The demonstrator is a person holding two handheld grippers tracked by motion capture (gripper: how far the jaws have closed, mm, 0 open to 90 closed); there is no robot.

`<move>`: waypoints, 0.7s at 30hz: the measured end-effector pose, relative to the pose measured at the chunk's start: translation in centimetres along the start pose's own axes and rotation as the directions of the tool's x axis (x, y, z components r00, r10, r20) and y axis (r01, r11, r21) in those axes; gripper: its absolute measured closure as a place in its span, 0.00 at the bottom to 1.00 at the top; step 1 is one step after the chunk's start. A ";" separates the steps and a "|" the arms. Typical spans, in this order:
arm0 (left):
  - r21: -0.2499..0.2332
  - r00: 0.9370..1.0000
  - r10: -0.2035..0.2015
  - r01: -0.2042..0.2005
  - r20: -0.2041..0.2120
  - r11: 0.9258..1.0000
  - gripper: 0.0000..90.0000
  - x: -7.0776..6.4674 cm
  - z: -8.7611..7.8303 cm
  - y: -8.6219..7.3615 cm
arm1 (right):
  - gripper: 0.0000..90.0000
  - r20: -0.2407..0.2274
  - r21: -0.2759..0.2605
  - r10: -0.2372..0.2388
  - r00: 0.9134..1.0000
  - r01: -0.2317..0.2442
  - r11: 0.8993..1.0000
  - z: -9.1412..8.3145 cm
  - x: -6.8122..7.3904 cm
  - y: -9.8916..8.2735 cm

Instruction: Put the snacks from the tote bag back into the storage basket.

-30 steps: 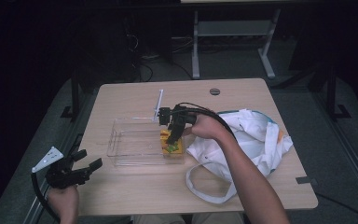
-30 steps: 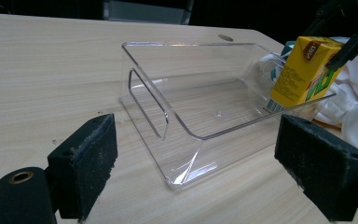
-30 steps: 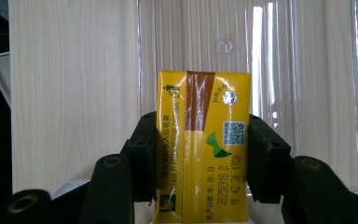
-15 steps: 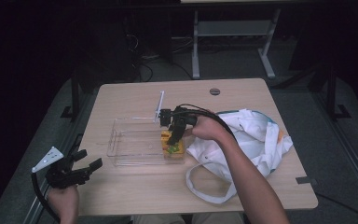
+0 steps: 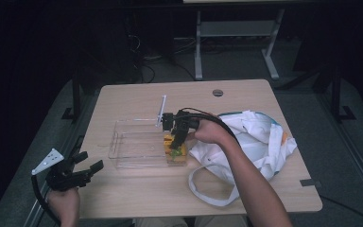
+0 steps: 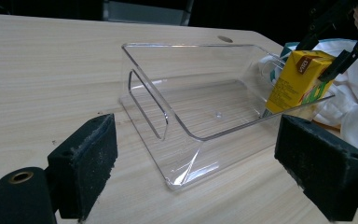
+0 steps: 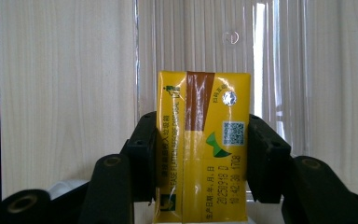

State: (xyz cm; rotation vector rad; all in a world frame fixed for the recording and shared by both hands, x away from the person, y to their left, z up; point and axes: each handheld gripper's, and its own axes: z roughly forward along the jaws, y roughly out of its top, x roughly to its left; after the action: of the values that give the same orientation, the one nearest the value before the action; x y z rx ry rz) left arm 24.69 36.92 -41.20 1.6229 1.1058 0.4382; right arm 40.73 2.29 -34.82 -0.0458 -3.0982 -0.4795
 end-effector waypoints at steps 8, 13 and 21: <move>-0.003 1.000 -0.006 0.006 -0.003 1.000 0.14 0.0 0.0 0.0 | 0.57 -0.001 -0.004 -0.005 1.000 0.005 1.000 0.2 -0.1 -0.2; -0.003 1.000 -0.006 0.006 -0.002 1.000 0.14 0.0 0.0 0.0 | 0.57 0.001 -0.003 -0.006 1.000 0.006 1.000 0.2 0.0 -0.2; -0.002 1.000 -0.004 0.004 -0.003 1.000 0.14 0.0 -0.1 0.0 | 0.57 -0.002 -0.003 -0.006 1.000 0.006 1.000 0.2 0.0 -0.3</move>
State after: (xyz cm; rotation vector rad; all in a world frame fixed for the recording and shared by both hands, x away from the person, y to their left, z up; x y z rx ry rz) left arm 24.67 36.99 -41.17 1.6189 1.1103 0.4384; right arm 40.68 2.11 -35.13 -0.0363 -3.0966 -0.4847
